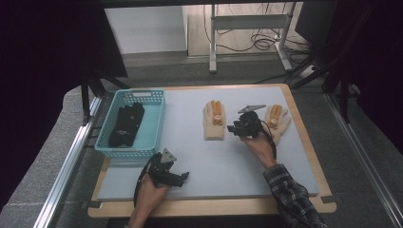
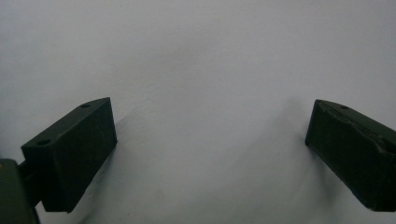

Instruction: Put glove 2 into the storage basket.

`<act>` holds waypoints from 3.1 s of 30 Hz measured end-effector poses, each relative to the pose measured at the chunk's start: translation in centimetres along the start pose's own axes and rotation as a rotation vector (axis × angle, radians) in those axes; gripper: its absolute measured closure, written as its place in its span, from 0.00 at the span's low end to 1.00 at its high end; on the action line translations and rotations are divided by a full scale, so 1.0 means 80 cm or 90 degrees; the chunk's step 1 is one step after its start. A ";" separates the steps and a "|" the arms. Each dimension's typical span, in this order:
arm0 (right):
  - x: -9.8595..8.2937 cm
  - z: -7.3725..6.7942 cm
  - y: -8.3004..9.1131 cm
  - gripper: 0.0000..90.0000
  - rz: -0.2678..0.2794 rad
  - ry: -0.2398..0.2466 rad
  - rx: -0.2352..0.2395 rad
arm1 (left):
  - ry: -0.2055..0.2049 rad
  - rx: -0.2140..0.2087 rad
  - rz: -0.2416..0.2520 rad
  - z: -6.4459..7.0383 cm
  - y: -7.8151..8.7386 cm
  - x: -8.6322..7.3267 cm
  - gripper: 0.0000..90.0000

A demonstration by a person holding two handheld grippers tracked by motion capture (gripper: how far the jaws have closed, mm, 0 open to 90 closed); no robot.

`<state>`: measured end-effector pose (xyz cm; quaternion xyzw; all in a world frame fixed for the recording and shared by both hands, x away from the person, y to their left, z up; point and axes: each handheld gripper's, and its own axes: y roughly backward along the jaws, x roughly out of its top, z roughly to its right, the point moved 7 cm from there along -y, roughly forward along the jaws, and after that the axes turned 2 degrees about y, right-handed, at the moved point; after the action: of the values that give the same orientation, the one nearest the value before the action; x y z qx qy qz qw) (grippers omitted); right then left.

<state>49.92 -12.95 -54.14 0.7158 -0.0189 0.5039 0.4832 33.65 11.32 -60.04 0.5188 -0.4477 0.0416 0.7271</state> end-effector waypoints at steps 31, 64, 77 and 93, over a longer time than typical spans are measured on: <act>0.011 -0.001 -0.055 0.96 -0.016 -0.019 -0.027 | 0.001 0.000 0.001 0.000 0.000 0.000 0.02; 0.021 -0.064 0.017 0.74 0.026 0.038 0.014 | 0.000 0.001 -0.001 0.000 0.000 0.000 0.03; 0.022 -0.038 -0.011 0.56 0.012 0.069 -0.003 | 0.000 0.000 -0.001 0.000 0.000 0.000 0.02; 0.014 -0.068 -0.089 0.43 -0.045 0.162 0.078 | 0.001 0.000 0.001 0.000 0.000 0.000 0.03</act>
<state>50.32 -4.79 -57.93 0.6744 0.0985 0.5732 0.4549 33.65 11.32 -60.04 0.5183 -0.4473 0.0427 0.7277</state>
